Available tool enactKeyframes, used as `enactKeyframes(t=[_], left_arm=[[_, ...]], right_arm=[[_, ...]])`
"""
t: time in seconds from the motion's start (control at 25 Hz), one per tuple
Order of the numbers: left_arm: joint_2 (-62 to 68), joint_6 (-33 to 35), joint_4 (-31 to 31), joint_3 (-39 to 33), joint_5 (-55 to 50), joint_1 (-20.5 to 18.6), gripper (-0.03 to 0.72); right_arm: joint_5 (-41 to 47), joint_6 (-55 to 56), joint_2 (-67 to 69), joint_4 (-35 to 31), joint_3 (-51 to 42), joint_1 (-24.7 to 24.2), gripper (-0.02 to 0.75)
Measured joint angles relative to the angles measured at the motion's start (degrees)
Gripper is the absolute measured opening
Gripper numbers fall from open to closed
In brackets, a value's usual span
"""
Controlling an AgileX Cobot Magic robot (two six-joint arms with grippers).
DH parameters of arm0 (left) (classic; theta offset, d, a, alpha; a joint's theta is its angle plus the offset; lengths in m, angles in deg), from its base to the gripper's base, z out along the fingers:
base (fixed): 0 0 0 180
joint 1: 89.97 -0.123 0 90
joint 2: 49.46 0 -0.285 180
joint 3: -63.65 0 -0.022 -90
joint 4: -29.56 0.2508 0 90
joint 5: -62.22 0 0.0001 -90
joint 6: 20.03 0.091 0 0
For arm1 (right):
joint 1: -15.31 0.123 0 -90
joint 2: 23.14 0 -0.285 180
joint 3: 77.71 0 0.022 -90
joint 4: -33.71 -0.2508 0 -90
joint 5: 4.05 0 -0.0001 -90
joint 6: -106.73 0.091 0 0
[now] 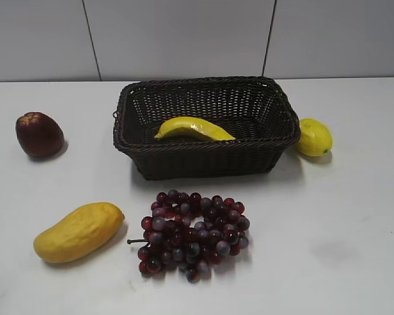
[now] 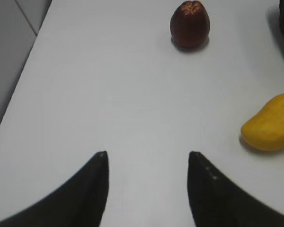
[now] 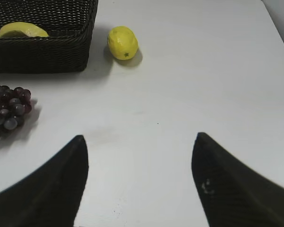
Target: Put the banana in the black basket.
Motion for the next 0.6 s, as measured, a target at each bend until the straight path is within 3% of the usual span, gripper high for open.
enactKeyframes(t=[0.2,0.6], left_arm=[[-6.79,0.0,0.0,-0.07,0.2,0.0,0.52],[-7.41,0.0,-0.29,-0.18,0.36,0.0,0.52]], right_arm=[[0.0,0.0,0.0,0.0,0.0,0.0,0.519],[-0.04,0.0,0.0,0.0,0.0,0.0,0.519]])
